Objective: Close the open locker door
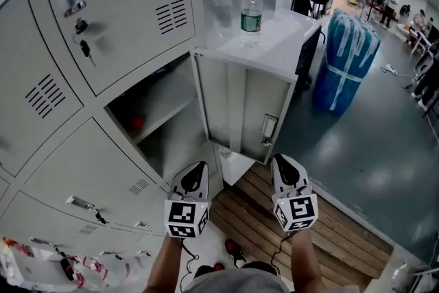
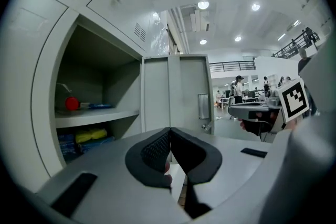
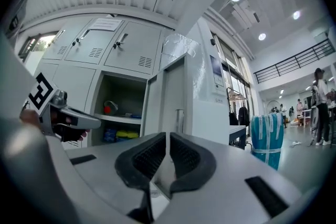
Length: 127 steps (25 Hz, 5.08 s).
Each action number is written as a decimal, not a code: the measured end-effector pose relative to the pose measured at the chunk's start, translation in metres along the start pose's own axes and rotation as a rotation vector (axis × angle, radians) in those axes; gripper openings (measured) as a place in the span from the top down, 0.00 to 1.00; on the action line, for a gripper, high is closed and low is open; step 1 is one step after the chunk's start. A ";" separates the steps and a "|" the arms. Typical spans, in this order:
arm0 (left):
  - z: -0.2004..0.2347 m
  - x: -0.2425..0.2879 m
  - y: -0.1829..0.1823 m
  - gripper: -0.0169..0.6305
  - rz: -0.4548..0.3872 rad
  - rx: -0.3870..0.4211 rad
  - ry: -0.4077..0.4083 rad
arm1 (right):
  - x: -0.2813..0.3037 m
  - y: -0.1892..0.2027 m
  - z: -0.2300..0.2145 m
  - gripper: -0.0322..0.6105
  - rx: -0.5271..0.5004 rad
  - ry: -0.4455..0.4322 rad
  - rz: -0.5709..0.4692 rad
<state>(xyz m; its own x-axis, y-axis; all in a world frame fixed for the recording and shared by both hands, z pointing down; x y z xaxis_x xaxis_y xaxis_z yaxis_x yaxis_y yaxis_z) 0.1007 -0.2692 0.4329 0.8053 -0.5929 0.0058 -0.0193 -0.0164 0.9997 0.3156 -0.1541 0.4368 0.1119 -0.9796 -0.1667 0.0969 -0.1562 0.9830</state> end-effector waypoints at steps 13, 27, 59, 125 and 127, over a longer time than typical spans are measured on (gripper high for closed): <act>0.007 0.027 0.002 0.94 0.019 0.005 -0.047 | 0.054 0.006 -0.039 0.50 0.099 -0.123 -0.033; 0.016 0.020 0.005 0.94 0.028 0.009 -0.111 | 0.074 0.013 -0.040 0.57 0.091 -0.169 -0.020; 0.042 -0.084 -0.006 0.94 0.004 0.023 -0.218 | 0.033 -0.014 0.072 0.73 0.113 -0.391 -0.059; 0.156 -0.173 -0.009 0.94 0.003 0.013 -0.574 | 0.157 -0.013 0.264 0.76 0.141 -0.793 -0.072; 0.157 -0.174 -0.010 0.94 0.003 0.018 -0.579 | 0.161 -0.013 0.267 0.76 0.144 -0.794 -0.073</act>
<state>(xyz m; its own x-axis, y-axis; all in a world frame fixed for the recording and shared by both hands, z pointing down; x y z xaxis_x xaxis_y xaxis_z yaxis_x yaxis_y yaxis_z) -0.1322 -0.2929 0.4177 0.3493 -0.9369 -0.0107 -0.0350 -0.0245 0.9991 0.0683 -0.3438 0.4180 -0.6307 -0.7550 -0.1796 -0.0578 -0.1851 0.9810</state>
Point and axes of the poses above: the fingertips, and each gripper's own axes: x forward along the fingers, z to its left, y out of its underside, the point moved 7 cm from there along -x, backward along the fingers, and after that the axes turned 9 degrees about -z, right-handed, at the moved point
